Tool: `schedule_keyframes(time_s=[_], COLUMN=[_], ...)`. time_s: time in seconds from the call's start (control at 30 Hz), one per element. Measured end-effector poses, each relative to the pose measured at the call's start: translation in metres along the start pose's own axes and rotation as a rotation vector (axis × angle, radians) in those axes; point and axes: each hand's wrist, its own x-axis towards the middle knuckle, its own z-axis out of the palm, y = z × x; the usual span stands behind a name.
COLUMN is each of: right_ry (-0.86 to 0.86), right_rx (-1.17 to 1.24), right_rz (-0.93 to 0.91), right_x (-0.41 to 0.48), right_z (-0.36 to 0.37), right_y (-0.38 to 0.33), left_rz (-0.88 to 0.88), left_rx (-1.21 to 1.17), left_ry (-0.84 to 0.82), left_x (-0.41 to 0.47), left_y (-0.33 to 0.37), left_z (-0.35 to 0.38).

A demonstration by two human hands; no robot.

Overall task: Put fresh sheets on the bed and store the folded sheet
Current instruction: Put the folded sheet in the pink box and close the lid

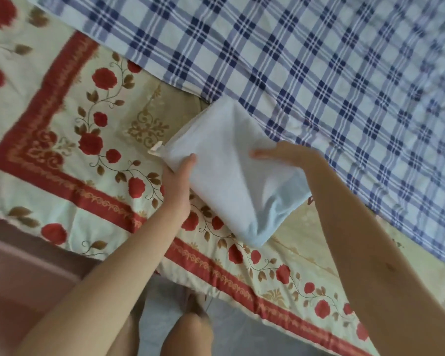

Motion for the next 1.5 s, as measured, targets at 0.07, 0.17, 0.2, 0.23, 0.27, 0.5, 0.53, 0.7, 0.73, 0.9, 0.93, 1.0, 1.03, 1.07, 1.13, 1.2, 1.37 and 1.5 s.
schedule_keyframes(time_s=[0.07,0.17,0.2,0.23,0.27,0.5,0.53,0.7,0.73,0.9,0.93,1.0,1.03,1.07,1.13,1.2,1.37,1.5], right_ry=[-0.1,0.091,0.215,0.302,0.345,0.052,0.002,-0.222,-0.243,-0.264,-0.302,-0.34,-0.343,-0.335,-0.319,-0.316,-0.271,-0.254], right_rx=[0.184,0.384,0.387,0.354,0.336,0.33,0.35,0.435,0.446,0.571,0.582,0.567,0.541,0.515,0.459,0.329,-0.141,-0.383], right_rz=[-0.038,-0.076,-0.079,-0.091,-0.104,-0.225,-0.248,-0.351,-0.38,-0.384,-0.383,-0.384,-0.399,-0.419,-0.436,-0.472,-0.639,-0.652], right_x=[-0.005,-0.013,-0.017,-0.02,-0.018,-0.025,-0.03,-0.077,-0.083,-0.123,-0.127,-0.138,-0.146,-0.15,-0.155,-0.155,-0.119,-0.072], right_z=[0.046,0.13,0.145,0.156,0.156,0.134,0.133,0.165,0.188,0.303,0.338,0.39,0.409,0.423,0.454,0.503,0.594,0.65], right_y=[0.008,0.012,0.01,0.011,0.011,0.029,0.029,0.023,0.016,-0.038,-0.06,-0.095,-0.114,-0.131,-0.165,-0.211,-0.278,-0.302], left_rz=[0.045,-0.013,-0.07,-0.11,-0.13,-0.08,-0.047,0.182,0.196,0.206,0.213,0.199,0.188,0.169,0.112,0.037,-0.142,-0.24], left_rx=[-0.015,0.113,0.13,0.151,0.192,0.327,0.328,0.329,0.344,0.44,0.45,0.421,0.407,0.395,0.402,0.476,0.576,0.526], left_ry=[0.041,0.097,0.091,0.077,0.052,-0.094,-0.055,0.114,0.116,0.233,0.299,0.403,0.441,0.456,0.45,0.471,0.554,0.602], left_x=[0.009,0.019,0.019,0.01,0.003,-0.06,-0.06,-0.081,-0.085,-0.118,-0.126,-0.143,-0.149,-0.152,-0.155,-0.153,-0.112,-0.062], left_y=[0.012,0.006,0.0,-0.011,-0.021,-0.102,-0.104,-0.099,-0.094,-0.067,-0.061,-0.052,-0.049,-0.049,-0.053,-0.062,-0.113,-0.148], left_z=[-0.032,-0.089,-0.1,-0.11,-0.112,-0.106,-0.106,-0.142,-0.168,-0.289,-0.328,-0.385,-0.41,-0.43,-0.47,-0.531,-0.63,-0.658])
